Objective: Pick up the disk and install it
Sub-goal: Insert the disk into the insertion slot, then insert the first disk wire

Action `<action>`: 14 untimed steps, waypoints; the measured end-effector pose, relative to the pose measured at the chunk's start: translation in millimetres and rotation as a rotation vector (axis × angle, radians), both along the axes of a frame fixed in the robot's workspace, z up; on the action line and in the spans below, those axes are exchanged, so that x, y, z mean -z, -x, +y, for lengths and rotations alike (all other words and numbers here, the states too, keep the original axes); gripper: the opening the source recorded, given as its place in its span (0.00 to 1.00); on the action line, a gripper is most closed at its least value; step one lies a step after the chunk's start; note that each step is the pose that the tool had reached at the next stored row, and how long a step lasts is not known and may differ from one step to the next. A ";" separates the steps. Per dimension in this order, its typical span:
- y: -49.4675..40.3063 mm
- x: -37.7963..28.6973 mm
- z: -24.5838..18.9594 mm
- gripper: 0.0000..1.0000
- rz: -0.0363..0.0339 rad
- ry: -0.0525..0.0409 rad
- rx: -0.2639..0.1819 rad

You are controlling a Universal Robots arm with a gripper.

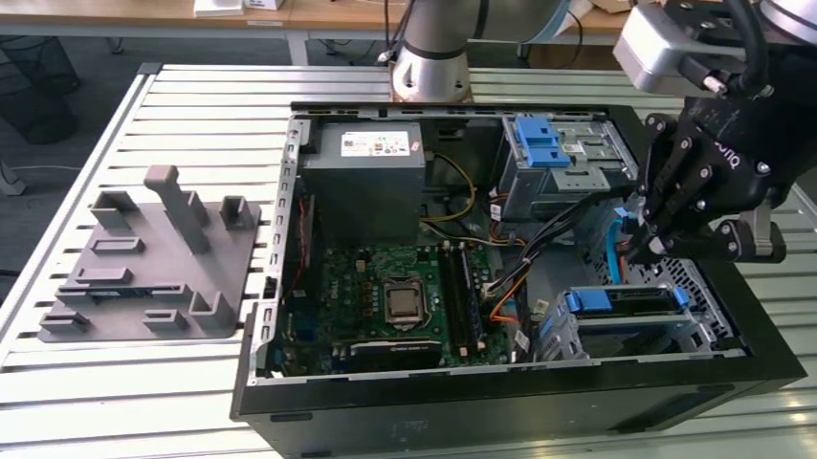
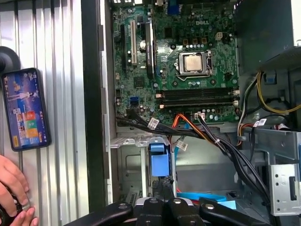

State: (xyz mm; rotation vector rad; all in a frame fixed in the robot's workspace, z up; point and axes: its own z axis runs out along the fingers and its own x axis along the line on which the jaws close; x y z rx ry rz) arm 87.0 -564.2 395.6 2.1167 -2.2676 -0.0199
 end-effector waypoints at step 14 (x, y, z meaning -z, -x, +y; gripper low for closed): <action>0.0 7.7 -0.5 0.11 -0.0005 0.0000 0.000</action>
